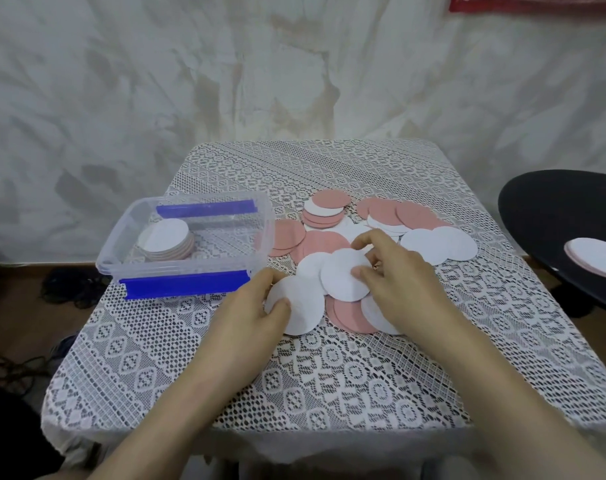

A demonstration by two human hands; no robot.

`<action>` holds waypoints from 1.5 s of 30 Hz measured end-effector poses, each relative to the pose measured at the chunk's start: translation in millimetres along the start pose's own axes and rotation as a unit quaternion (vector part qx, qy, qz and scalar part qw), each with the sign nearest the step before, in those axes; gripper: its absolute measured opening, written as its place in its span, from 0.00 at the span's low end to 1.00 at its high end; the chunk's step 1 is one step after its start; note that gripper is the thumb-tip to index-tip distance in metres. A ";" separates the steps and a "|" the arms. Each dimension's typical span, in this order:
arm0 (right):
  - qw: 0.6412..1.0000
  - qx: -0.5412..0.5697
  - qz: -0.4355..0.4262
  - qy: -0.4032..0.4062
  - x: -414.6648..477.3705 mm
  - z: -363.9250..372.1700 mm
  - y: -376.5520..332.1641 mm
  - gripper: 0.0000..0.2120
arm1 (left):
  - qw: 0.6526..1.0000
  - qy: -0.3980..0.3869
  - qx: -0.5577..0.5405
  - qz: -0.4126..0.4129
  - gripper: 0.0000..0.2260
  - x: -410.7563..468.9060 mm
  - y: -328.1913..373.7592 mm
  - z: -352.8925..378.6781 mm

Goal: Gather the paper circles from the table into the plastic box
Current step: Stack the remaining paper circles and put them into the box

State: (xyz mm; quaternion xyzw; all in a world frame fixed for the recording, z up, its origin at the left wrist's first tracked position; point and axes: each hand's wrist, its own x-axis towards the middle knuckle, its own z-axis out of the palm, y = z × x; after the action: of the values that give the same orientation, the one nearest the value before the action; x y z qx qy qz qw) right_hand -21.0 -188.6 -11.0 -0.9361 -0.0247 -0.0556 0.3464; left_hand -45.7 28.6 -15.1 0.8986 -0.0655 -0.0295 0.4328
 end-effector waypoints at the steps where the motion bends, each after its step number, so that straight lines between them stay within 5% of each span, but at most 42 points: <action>1: 1.000 0.013 0.001 0.014 0.5 -1.0 3.2 0.09 | 1.000 -0.001 -0.002 -0.001 0.09 -0.1 0.2 -0.2; 4: 0.991 0.132 0.007 0.030 1.6 -5.0 10.4 0.08 | 1.000 0.000 0.003 0.002 0.10 2.2 0.8 0.8; 12: 0.951 0.288 0.049 -0.104 -1.6 18.2 -13.5 0.07 | 0.995 -0.041 -0.089 -0.009 0.12 7.7 -1.0 -1.4; 18: 0.960 0.257 0.030 -0.104 0.0 22.8 -17.1 0.06 | 0.995 -0.043 -0.093 0.010 0.07 4.5 1.5 -0.9; 21: 0.990 0.133 -0.012 -0.044 4.7 17.6 -12.0 0.02 | 0.996 -0.037 -0.079 -0.001 0.07 4.5 -0.9 -2.8; 26: 0.992 -0.116 -0.027 -0.039 13.1 6.7 -14.7 0.20 | 0.997 -0.033 -0.072 0.001 0.08 3.4 -2.1 -4.7; 45: 0.986 -0.138 0.015 -0.090 23.6 13.0 -18.9 0.24 | 0.997 -0.031 -0.066 0.003 0.08 6.4 -5.0 -6.8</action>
State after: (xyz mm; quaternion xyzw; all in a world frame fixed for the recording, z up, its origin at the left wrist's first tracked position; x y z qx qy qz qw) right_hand 2.0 -165.6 -5.8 -0.9764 -0.0334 0.0310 0.2113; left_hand -38.1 36.0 -14.8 0.8666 -0.0792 -0.0606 0.4890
